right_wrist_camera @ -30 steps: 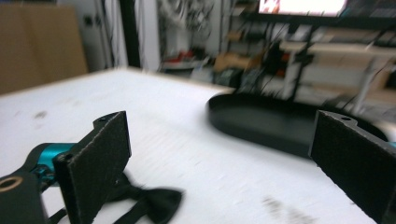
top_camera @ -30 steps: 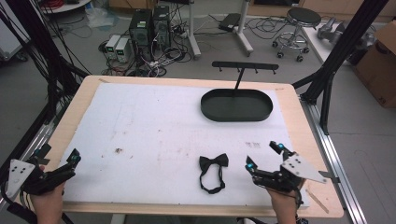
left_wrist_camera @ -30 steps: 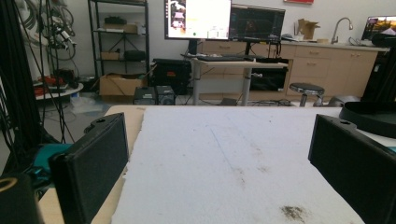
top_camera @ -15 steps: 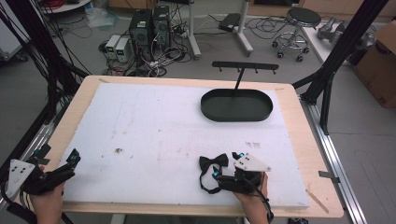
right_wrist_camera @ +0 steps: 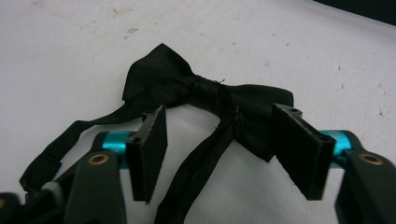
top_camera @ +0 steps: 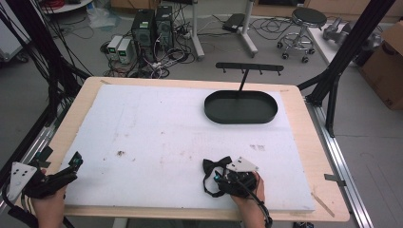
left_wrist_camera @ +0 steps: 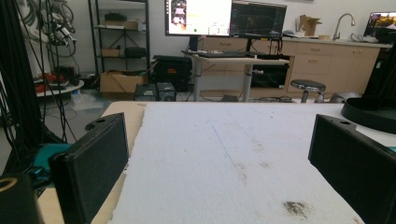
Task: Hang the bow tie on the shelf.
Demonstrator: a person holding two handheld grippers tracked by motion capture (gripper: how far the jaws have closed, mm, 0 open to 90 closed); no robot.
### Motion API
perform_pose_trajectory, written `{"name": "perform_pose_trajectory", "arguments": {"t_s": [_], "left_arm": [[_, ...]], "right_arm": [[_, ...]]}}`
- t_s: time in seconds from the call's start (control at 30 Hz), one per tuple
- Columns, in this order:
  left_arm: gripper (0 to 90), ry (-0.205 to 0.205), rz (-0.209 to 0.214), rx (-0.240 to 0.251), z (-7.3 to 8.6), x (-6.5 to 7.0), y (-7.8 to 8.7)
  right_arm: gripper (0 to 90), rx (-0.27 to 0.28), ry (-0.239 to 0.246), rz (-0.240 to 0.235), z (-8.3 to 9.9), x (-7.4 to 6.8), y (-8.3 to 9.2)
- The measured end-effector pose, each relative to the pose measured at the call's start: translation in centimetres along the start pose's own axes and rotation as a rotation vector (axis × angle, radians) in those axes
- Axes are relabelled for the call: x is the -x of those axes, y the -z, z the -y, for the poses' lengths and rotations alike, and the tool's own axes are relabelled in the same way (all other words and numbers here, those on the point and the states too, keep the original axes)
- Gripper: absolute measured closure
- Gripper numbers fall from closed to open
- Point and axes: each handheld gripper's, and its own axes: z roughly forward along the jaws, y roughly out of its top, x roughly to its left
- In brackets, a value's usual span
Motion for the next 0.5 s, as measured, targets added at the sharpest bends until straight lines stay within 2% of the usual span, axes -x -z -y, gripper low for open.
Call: {"name": "perform_pose_trajectory", "arguments": {"t_s": [0.07,0.1,0.17,0.23,0.3,0.33,0.37,0.4,0.43,0.5], "left_arm": [[5.5,-0.002,0.001,-0.002,0.01,0.02,-0.01],[5.5,-0.001,0.001,-0.001,0.02,0.04,-0.02],[5.5,-0.001,0.001,-0.001,0.02,0.05,-0.03],[5.4,-0.002,0.002,-0.002,0.02,0.08,-0.02],[5.5,-0.002,0.004,-0.002,0.03,0.12,-0.02],[5.5,-0.002,0.004,-0.002,0.03,0.12,-0.02],[5.5,-0.002,0.004,-0.002,0.04,0.13,-0.03],[5.5,-0.002,0.003,-0.003,0.06,0.14,-0.05],[5.5,-0.001,0.004,-0.003,0.08,0.14,-0.08],[5.5,-0.003,0.006,-0.006,0.11,0.15,-0.10]], "right_arm": [[43.1,-0.011,0.004,0.003,-0.01,-0.07,-0.01],[46.9,-0.024,0.017,0.021,0.01,-0.24,-0.11],[50.4,-0.028,0.018,0.016,-0.01,-0.30,-0.07],[61.3,-0.025,0.027,0.007,-0.02,-0.36,-0.03],[71.0,-0.021,0.042,0.018,0.02,-0.45,0.06],[71.0,-0.021,0.042,0.018,0.02,-0.45,0.06],[77.5,-0.022,0.042,0.019,0.08,-0.32,0.21],[77.5,-0.022,0.042,0.019,0.08,-0.32,0.21],[84.8,-0.009,0.030,0.003,0.13,-0.07,0.48],[85.1,0.007,0.036,0.012,0.13,0.01,0.68]]}}
